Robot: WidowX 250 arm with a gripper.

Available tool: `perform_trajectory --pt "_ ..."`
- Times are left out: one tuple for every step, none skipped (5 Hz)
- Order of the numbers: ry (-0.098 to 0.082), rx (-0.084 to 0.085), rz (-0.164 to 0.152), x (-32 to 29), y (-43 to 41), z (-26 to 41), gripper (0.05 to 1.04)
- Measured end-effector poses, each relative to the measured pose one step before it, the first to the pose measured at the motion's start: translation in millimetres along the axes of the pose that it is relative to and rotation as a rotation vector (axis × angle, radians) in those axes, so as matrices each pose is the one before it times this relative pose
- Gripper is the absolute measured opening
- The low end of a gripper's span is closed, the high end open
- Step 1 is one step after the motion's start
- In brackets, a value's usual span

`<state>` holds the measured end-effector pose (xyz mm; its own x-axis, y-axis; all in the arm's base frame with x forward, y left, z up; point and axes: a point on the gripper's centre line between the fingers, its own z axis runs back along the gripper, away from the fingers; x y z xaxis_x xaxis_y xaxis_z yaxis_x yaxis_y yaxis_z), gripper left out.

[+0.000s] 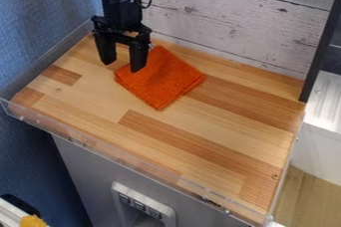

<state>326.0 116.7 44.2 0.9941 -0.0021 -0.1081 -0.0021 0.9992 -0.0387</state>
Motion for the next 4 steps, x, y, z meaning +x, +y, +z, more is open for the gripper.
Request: perform_trajectory --pt "0.0142 -0.0062 0.0933 -4.97 -5.01 -8.28 0.997" --pt "-0.0128 0.0065 0.1361 -0.38 -16.69 -3.43 0.999" --pt "-0.0587 0.0092 0.1570 3.39 -10.96 2.43 0.999" --pt "-0.0377 -0.0012 0.1555 1.81 -6.10 -5.54 0.999"
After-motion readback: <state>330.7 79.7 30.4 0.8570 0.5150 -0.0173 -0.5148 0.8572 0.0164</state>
